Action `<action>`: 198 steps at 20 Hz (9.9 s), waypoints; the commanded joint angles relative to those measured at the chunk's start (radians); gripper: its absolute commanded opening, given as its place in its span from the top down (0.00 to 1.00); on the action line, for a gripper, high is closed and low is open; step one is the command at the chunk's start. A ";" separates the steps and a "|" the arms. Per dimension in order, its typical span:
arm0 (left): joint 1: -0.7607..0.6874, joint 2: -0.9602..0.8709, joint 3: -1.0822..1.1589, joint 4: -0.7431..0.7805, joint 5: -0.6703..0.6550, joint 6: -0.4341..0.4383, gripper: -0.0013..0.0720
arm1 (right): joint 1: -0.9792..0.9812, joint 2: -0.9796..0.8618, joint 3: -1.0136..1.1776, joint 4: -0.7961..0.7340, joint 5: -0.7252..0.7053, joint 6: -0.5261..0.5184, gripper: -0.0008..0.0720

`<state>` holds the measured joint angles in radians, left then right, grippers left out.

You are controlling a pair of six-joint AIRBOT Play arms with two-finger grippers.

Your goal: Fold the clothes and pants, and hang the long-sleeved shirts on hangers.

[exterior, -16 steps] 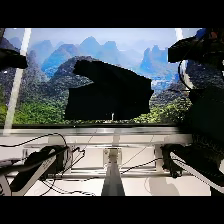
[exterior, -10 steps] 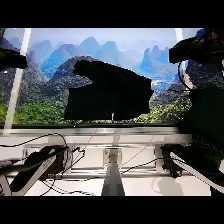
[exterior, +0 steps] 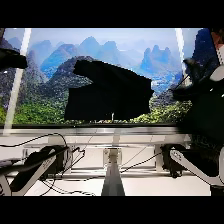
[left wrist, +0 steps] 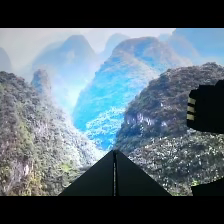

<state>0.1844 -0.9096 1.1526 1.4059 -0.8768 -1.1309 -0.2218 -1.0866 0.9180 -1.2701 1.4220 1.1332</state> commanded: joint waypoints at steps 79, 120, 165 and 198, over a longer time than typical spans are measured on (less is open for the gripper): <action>0.368 0.618 0.018 -0.920 0.463 0.439 0.98 | 0.104 0.489 0.411 1.116 -0.156 -0.063 0.95; -0.545 -0.161 -0.479 -0.498 -0.019 -0.141 0.04 | -0.035 -0.201 0.190 -0.160 -0.099 0.018 0.08; -0.544 -0.161 -0.479 -0.358 0.265 -0.141 0.04 | 0.597 -0.797 0.364 0.690 -0.035 -0.186 0.95; -0.220 0.397 -0.192 -0.202 0.361 -0.081 0.69 | -0.899 0.433 0.430 -0.600 0.237 0.775 0.95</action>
<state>-0.0429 -0.5915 0.9360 1.1603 -0.5369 -1.2224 -0.9176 -0.6872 1.3479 -1.7737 1.6325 1.7016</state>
